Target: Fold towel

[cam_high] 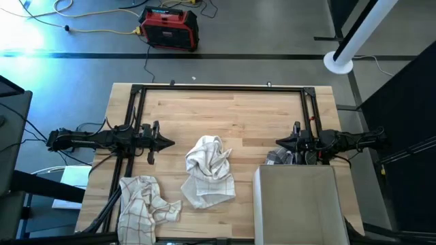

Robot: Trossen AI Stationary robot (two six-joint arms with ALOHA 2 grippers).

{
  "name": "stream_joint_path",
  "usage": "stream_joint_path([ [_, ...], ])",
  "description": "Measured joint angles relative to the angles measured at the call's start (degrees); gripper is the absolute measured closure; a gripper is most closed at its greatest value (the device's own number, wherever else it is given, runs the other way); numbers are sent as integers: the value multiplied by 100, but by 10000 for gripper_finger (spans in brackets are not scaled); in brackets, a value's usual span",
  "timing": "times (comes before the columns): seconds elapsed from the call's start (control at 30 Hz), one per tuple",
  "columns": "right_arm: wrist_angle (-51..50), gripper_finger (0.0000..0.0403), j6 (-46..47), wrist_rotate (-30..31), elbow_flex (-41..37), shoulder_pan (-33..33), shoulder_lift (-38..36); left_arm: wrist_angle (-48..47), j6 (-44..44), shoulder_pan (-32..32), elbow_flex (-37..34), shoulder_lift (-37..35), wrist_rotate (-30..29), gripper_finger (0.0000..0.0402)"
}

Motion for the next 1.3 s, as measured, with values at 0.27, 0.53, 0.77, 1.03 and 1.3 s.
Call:
stream_joint_path([
  [0.27, 1, 403, -188, 2, 2, 0, 0, 0, -1, -1, 0, 0, 0, 402],
  [0.53, -1, 403, -1134, 4, 2, 0, -2, 334, 9, -2, -1, -4, -28, 402],
  [0.77, 624, 403, -1172, 373, 78, -2, 0, 362, -98, -2, 84, 1, 30, 402],
  [1.03, 178, 403, -1090, 515, 2075, -2, 208, -440, 439, -2, 1548, 106, 7, 402],
  [1.3, -2297, 403, 10, 195, 5127, -2, 2066, -1378, 691, -2, 3900, 1246, -109, 402],
])
